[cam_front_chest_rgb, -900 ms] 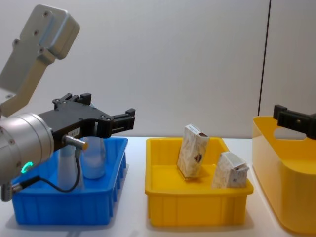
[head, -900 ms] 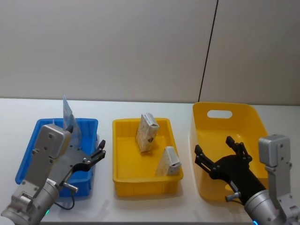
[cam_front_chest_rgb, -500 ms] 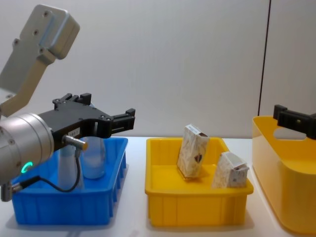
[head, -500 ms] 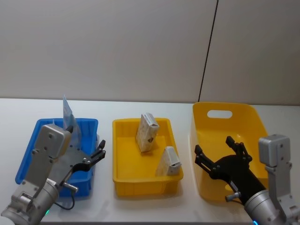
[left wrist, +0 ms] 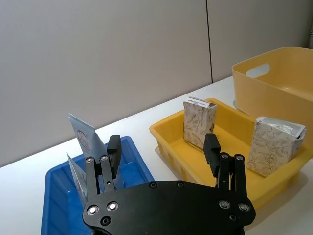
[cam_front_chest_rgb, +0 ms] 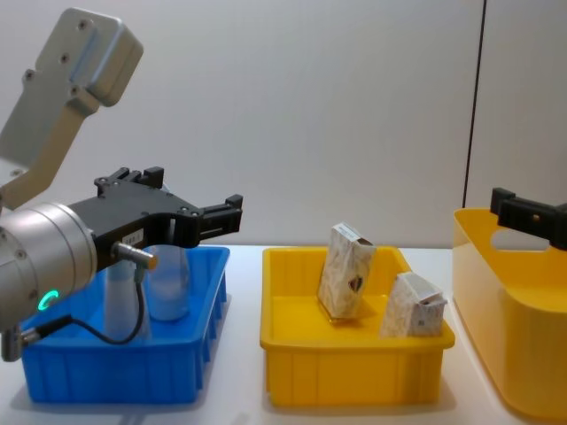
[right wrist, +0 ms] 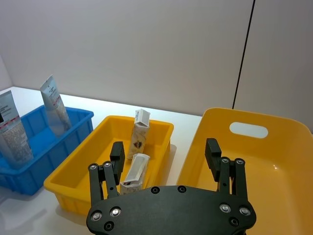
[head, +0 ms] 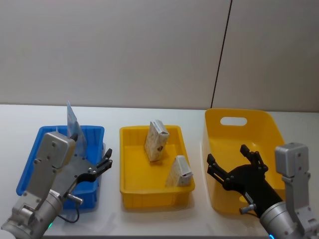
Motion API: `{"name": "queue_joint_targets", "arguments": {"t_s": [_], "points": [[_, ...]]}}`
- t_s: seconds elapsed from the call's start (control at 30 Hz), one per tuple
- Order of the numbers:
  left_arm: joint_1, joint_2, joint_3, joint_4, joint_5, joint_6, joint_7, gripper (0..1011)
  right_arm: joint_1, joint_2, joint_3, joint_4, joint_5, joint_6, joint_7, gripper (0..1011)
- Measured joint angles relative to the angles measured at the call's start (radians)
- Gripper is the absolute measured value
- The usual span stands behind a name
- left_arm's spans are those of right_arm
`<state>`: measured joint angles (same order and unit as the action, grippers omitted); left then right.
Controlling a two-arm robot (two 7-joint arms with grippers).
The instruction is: Bimanual collaborative sorting of washing and personal care products
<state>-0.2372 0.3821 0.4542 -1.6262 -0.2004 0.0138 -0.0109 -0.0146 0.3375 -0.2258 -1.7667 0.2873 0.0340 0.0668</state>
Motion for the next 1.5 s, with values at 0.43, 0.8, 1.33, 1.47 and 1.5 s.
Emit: {"name": "queue_joint_targets", "arguments": {"t_s": [0.43,0.8,1.33,1.47,1.5], "points": [[0.000,0.000,0.000,0.000,0.000,0.000,0.000,1001,0.000,-0.001,0.000,0.000,0.000,0.000,0.000,1004],[0.000,0.000,0.000,0.000,0.000,0.000,0.000,1001,0.005,-0.016,-0.006,-0.006,-0.003,0.041,-0.009,1004],[0.000,0.000,0.000,0.000,0.000,0.000,0.000,1001,0.054,-0.076,-0.052,-0.017,-0.027,0.213,-0.056,1004],[0.000,0.000,0.000,0.000,0.000,0.000,0.000,1001,0.067,-0.092,-0.062,-0.013,-0.033,0.250,-0.067,1004],[0.000,0.000,0.000,0.000,0.000,0.000,0.000,1002,0.073,-0.100,-0.067,-0.010,-0.035,0.264,-0.073,1004]]}}
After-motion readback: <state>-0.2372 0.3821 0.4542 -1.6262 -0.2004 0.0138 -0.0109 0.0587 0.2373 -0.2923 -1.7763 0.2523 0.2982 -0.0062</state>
